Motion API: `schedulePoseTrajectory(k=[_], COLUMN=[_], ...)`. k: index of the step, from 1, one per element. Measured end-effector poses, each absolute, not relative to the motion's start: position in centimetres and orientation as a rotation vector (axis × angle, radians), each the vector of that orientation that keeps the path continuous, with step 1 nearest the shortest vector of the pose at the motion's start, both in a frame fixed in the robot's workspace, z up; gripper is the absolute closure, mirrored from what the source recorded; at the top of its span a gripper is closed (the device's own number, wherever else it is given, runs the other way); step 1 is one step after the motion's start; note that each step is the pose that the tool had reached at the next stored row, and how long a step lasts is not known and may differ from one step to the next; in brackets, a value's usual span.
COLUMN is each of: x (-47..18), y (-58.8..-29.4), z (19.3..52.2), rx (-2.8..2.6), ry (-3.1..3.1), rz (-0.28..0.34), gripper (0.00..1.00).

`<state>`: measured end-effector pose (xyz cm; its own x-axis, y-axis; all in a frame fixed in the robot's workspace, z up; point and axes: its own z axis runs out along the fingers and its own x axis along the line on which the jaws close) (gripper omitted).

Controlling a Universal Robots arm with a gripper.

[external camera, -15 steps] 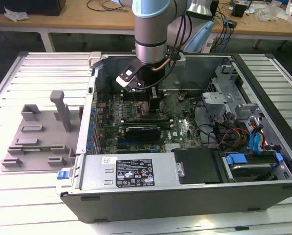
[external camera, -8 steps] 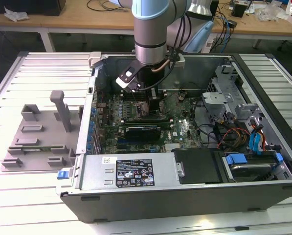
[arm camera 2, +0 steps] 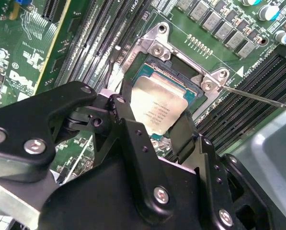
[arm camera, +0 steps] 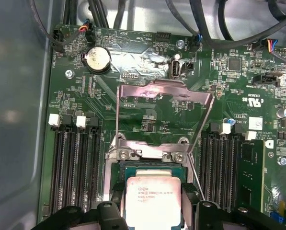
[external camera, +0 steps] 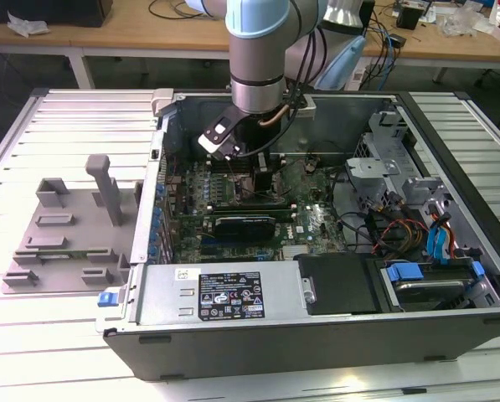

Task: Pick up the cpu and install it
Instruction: 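Place the cpu into insertion slot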

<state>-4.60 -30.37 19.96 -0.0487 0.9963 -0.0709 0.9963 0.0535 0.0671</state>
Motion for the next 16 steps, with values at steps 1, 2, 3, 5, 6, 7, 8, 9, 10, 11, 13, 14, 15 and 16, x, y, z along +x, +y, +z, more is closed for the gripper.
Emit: schedulePoseTrajectory(k=[1, 2, 3, 5, 6, 7, 8, 9, 10, 11, 13, 14, 15, 16], x=[-4.6, -4.6, -4.6, -4.61, -4.62, -4.63, -4.63, -4.63, -4.63, -4.63, -4.64, -4.64, -4.63, -4.64], y=[-30.36, -30.36, -30.35, -30.36, -30.35, -30.3, -30.29, -30.3, -30.29, -30.29, -30.3, -30.3, -30.29, -30.29], z=[19.96, 19.95, 19.91, 19.91, 19.9, 19.89, 19.88, 19.86, 19.84, 19.78, 19.57, 19.5, 19.49, 19.48], rx=[2.097, 2.097, 2.106, 2.138, 2.139, 2.139, 2.138, 2.126, 2.121, 2.117, 2.116, 2.116, 2.116, 2.116], ry=[2.206, 2.206, 2.198, 2.166, 2.165, 2.166, 2.166, 2.178, 2.183, 2.187, 2.188, 2.188, 2.188, 2.188], rz=[0.0, 0.0, 0.0, -0.003, -0.003, -0.003, -0.003, -0.003, -0.002, -0.001, -0.002, -0.002, -0.002, -0.002], gripper=[0.45, 0.45, 0.45, 0.45, 0.45, 0.45, 0.45, 0.45, 0.45, 0.45, 0.45, 0.45, 0.45, 0.45])
